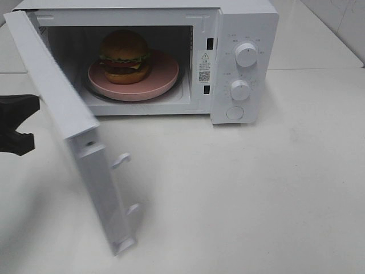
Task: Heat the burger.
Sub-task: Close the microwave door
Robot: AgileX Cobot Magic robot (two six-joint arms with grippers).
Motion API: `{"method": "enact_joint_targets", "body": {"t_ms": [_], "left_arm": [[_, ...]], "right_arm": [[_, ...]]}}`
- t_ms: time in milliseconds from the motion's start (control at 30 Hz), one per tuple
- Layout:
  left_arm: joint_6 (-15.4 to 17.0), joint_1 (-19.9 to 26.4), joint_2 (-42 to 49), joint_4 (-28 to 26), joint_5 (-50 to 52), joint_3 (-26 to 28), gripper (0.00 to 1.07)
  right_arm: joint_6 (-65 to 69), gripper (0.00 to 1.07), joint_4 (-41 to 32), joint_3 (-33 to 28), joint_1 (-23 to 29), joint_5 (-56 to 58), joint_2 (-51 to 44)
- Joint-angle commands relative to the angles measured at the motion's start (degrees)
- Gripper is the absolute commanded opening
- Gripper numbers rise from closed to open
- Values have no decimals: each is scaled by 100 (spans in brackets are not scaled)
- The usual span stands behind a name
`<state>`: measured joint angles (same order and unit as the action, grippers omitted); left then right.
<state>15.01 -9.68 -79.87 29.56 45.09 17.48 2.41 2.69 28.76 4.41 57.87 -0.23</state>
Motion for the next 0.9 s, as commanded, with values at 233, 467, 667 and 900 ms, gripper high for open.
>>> {"method": "enact_joint_targets", "body": {"t_ms": [233, 467, 667, 900], "left_arm": [[-476, -1152, -659, -1604, 74, 533, 0], [-756, -1742, -985, -2418, 57, 940, 0], [-1180, -2246, -1341, -3231, -74, 1427, 0], [-1369, -2618, -1730, -3804, -178, 2057, 0]], "right_arm": [[-63, 76, -17, -17, -40, -97, -155], [-63, 76, -17, -17, -40, -97, -155], [-63, 76, -17, -17, -40, -97, -155], [-63, 76, -17, -17, -40, -97, -155]]}}
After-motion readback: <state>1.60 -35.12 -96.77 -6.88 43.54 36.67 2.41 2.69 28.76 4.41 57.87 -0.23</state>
